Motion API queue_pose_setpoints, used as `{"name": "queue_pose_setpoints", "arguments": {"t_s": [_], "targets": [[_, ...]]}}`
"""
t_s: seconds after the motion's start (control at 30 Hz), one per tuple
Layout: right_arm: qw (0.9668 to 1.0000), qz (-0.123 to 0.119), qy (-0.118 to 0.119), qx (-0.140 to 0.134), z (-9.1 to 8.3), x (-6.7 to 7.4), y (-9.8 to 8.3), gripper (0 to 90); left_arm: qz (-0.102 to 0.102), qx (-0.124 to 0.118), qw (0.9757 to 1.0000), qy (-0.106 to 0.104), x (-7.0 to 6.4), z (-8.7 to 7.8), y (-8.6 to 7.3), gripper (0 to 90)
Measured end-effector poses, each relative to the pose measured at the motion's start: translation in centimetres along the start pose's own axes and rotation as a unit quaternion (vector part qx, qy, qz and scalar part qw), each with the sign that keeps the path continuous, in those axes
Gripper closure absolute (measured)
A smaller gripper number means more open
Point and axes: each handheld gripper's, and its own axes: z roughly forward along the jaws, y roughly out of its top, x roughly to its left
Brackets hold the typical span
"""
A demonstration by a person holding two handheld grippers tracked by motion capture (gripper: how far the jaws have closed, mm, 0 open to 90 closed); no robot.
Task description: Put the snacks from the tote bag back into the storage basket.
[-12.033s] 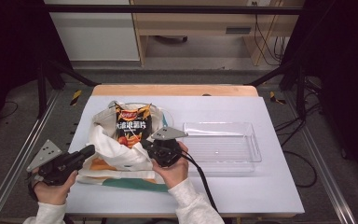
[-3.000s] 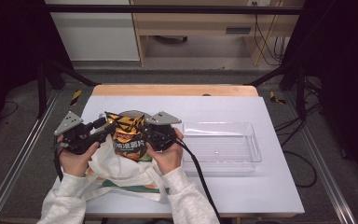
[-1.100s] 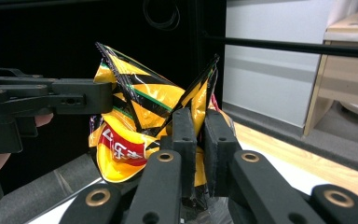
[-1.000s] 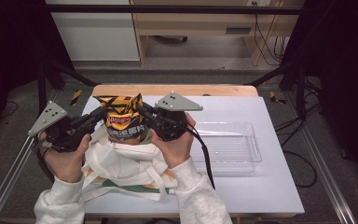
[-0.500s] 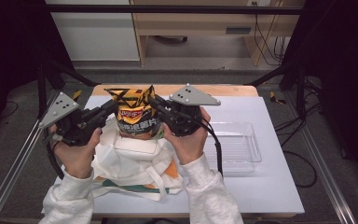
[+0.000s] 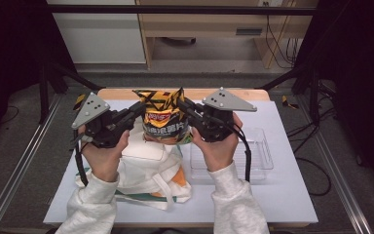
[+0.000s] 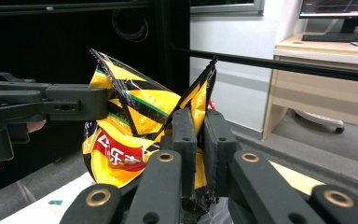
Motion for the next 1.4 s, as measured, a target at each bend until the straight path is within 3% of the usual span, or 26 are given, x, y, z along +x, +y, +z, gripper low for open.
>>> {"name": "queue_pose_setpoints", "arguments": {"t_s": [0.73,1.4], "targets": [[0.9988,0.018,-0.046,0.003,-4.4,-4.9,-1.8,85.4,0.011,0.013,0.9994,-0.032,-4.9,5.6,-0.9,89.2],[0.9962,0.033,-0.079,0.010,-7.3,-8.1,-3.6,86.0,0.018,0.029,0.9978,-0.057,-8.0,9.5,-2.1,89.2]]}}
